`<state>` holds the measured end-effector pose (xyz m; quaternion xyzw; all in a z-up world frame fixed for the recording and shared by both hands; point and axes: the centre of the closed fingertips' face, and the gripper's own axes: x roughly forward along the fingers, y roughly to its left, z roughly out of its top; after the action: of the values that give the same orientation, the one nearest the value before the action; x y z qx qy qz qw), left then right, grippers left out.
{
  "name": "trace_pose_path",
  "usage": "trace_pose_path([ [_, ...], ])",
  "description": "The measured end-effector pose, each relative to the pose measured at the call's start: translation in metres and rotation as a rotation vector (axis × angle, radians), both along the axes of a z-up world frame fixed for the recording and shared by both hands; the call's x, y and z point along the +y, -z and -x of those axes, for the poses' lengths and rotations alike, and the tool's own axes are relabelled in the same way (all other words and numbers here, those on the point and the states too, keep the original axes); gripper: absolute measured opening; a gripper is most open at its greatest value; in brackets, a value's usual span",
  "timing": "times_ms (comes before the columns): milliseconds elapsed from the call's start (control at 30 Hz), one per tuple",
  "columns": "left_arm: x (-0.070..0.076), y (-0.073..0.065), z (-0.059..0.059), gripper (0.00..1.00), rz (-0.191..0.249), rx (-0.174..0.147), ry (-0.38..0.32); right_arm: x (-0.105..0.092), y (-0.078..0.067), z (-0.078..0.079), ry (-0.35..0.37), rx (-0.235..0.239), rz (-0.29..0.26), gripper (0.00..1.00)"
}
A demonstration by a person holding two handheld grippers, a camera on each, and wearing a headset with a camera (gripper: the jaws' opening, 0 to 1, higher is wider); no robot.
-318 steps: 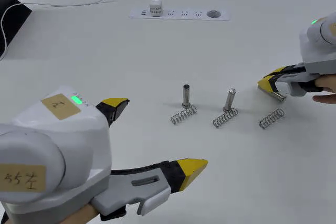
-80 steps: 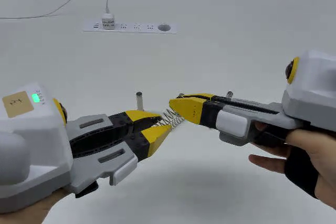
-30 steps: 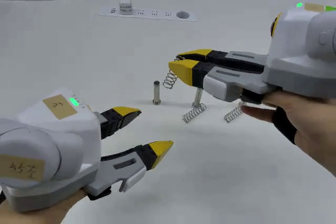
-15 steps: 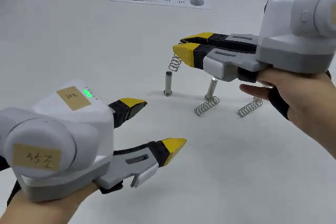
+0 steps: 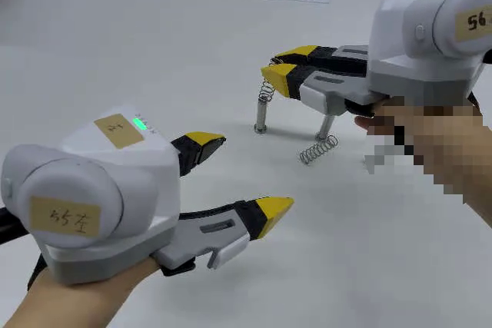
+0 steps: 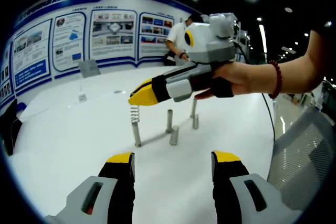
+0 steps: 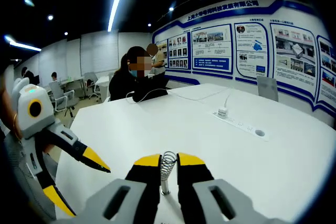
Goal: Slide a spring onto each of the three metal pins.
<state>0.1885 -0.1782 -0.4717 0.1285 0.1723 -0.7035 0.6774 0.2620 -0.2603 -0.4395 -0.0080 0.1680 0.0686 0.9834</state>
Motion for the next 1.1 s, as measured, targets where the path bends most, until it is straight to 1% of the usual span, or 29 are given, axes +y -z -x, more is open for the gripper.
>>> trace_pose_path([
  [67,0.0,0.0,0.0,0.6,-0.003,0.001,0.001,0.0,0.001,-0.001,-0.002,0.002,0.016,0.12],
  [167,-0.001,0.0,0.001,0.61,0.001,0.001,0.001,0.0,0.003,-0.001,-0.004,0.004,0.024,0.12],
  [200,0.0,0.0,0.001,0.61,-0.001,0.0,0.002,0.0,0.004,-0.001,-0.006,0.006,0.04,0.12],
  [267,-0.001,0.0,0.001,0.61,-0.002,0.001,0.002,0.001,0.004,-0.001,-0.013,0.007,0.044,0.12],
  [467,-0.001,0.0,0.002,0.62,-0.002,0.003,0.005,0.005,0.01,-0.001,-0.039,0.025,0.113,0.12],
  [533,-0.001,0.0,0.002,0.62,-0.002,0.004,0.005,0.007,0.011,-0.001,-0.047,0.029,0.121,0.12],
  [600,-0.001,0.0,0.001,0.62,-0.003,0.004,0.004,0.008,0.013,-0.002,-0.057,0.037,0.145,0.12],
  [733,-0.002,-0.001,0.001,0.61,0.003,0.019,0.002,0.011,0.018,-0.003,-0.069,0.053,0.178,0.12],
  [833,-0.002,-0.001,0.001,0.61,0.006,0.023,0.0,0.013,0.024,-0.002,-0.082,0.071,0.215,0.12],
  [933,-0.002,-0.001,0.001,0.61,0.007,0.025,0.001,0.014,0.028,-0.003,-0.09,0.081,0.231,0.12],
  [1100,-0.002,-0.002,0.002,0.61,0.007,0.024,0.003,0.012,0.035,-0.003,-0.085,0.105,0.235,0.12],
])
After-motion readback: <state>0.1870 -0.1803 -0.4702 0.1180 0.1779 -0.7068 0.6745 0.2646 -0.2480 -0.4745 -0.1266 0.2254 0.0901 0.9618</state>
